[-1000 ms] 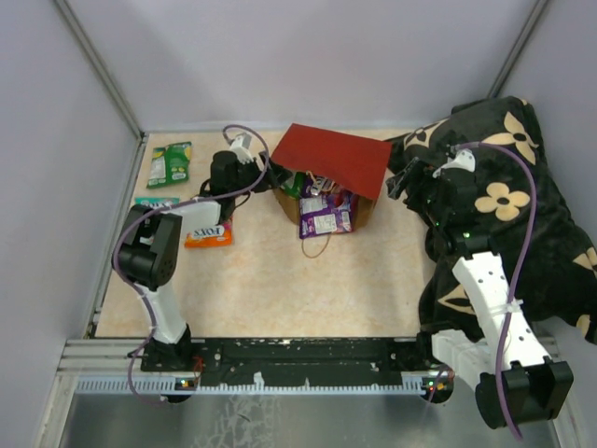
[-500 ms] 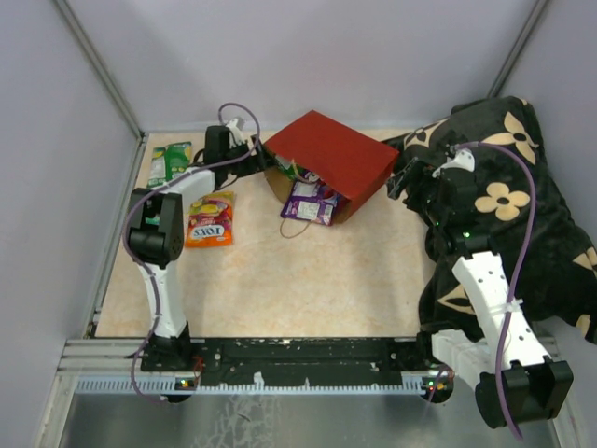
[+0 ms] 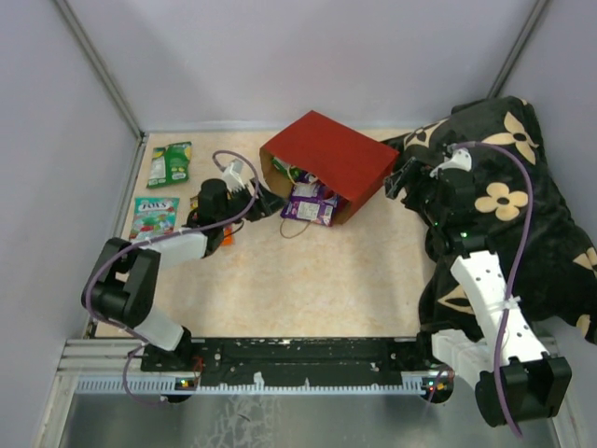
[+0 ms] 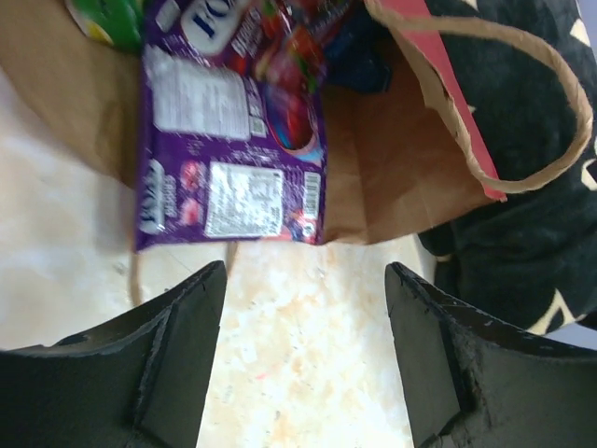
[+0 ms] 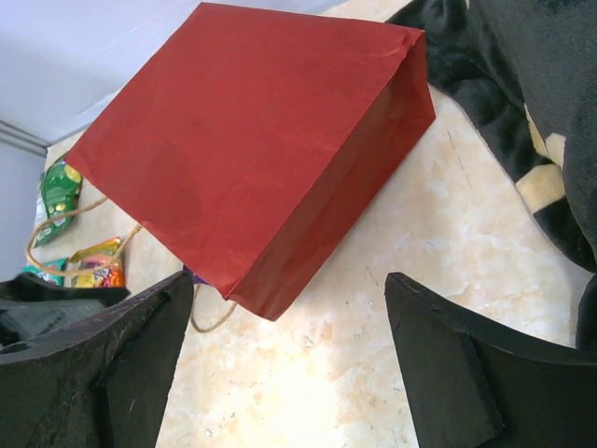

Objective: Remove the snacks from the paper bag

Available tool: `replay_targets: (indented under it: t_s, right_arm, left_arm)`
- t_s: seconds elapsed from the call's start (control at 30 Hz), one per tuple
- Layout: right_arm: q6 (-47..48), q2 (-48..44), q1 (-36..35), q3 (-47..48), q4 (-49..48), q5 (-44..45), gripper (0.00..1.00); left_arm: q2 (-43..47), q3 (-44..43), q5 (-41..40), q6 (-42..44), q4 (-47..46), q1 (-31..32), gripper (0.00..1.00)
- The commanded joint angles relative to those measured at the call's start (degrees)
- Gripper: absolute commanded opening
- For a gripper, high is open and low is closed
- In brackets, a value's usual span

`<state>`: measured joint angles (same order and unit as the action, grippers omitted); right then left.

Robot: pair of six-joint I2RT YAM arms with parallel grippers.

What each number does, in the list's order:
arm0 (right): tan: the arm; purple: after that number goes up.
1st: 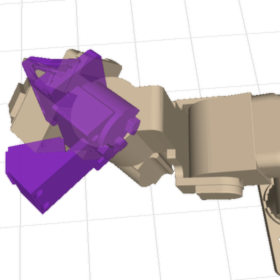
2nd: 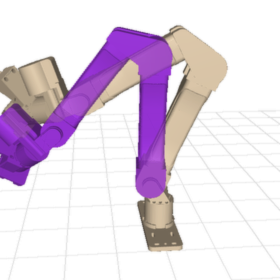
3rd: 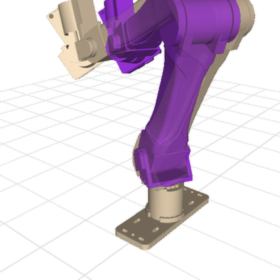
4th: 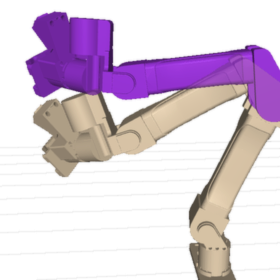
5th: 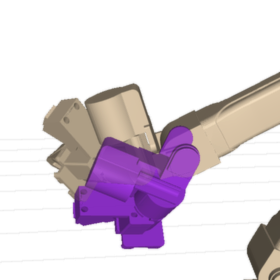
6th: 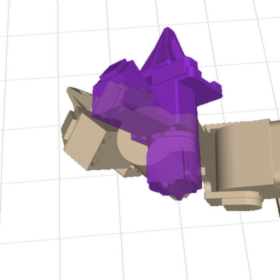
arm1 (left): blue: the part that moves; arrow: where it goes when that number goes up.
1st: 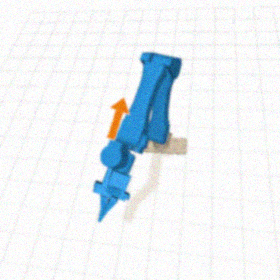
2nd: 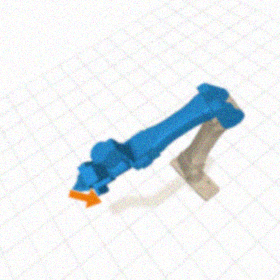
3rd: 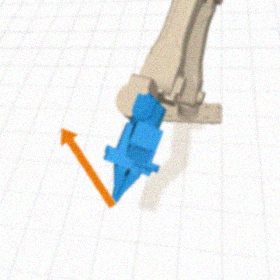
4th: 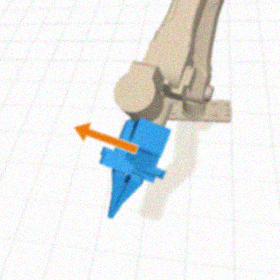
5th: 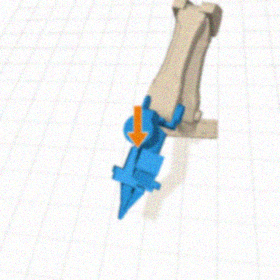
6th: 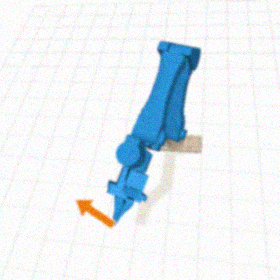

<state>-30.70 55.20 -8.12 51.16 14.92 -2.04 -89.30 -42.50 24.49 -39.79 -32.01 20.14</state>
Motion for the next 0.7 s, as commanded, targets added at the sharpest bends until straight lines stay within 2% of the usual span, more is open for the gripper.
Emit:
replay_targets:
  t_s: [0.0,0.13,0.23,0.4,0.67]
  right_arm:
    - [0.11,-0.71,0.11,-0.27,-2.74,-0.85,0.85]
    - [0.41,-3.62,0.08,-0.6,-2.09,1.14,0.85]
    - [0.72,-5.04,0.04,-0.59,-1.54,1.6,0.86]
    - [1.49,-5.54,0.11,0.16,-0.1,2.6,0.86]
    - [1.9,-6.44,0.07,-0.93,-0.78,3.92,0.87]
  left_arm:
    - [-3.48,1.71,-5.19,-8.09,-11.98,3.45,0.74]
    - [-10.31,4.48,-9.14,-13.4,-28.53,3.49,0.77]
    - [-16.51,2.65,-12.21,-15.34,-35.64,3.37,0.76]
    - [-24.98,-2.31,-17.95,-16.31,-38.96,3.47,0.72]
    - [-29.08,-7.96,-26.76,-11.27,-33.3,4.03,0.69]
